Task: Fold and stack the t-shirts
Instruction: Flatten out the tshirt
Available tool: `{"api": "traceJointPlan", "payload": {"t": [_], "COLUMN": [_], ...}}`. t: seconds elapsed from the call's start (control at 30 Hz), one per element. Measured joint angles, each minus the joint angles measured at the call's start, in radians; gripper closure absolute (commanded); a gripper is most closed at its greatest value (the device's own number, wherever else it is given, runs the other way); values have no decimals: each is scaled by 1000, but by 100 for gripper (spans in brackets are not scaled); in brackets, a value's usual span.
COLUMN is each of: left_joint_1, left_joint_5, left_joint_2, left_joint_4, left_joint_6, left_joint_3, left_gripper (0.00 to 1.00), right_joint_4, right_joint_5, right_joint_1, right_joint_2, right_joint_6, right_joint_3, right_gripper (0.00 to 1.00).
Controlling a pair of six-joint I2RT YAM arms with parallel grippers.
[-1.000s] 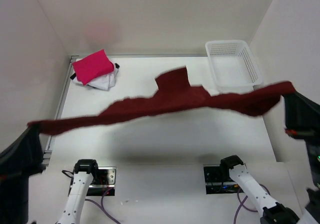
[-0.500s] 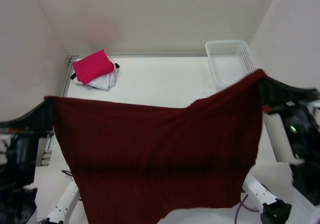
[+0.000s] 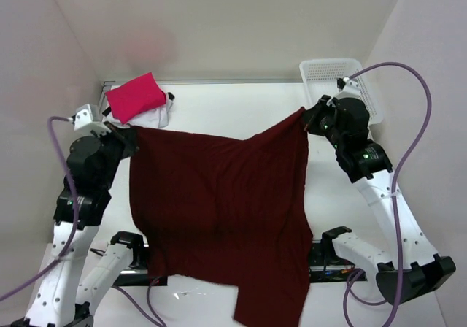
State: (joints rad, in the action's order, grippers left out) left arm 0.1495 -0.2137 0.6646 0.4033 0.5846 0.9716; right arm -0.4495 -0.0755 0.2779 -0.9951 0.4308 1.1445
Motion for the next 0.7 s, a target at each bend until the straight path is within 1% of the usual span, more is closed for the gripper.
{"api": "traceJointPlan", "payload": {"t": [0.2, 0.3, 0.53, 0.7], "left_joint_1": [0, 0, -4, -29], "left_joint_5": [-29, -43, -58, -73], "left_joint_2": [69, 130, 316, 498], "left_joint_4": [-66, -110, -196, -217], "left_joint_6": [0, 1, -1, -10], "left_joint_3": [-67, -85, -92, -53], "left_gripper": [100, 100, 100, 100], "right_joint_4": [118, 167, 254, 283], "right_joint_5": [-11, -19, -28, -58], "right_joint_1": [0, 0, 0, 0], "right_joint_2": [-70, -139, -296, -438], "right_joint_6": [27, 37, 50, 49], "right_joint_3": [-68, -83, -84, -18], "right_gripper": [100, 100, 100, 100]}}
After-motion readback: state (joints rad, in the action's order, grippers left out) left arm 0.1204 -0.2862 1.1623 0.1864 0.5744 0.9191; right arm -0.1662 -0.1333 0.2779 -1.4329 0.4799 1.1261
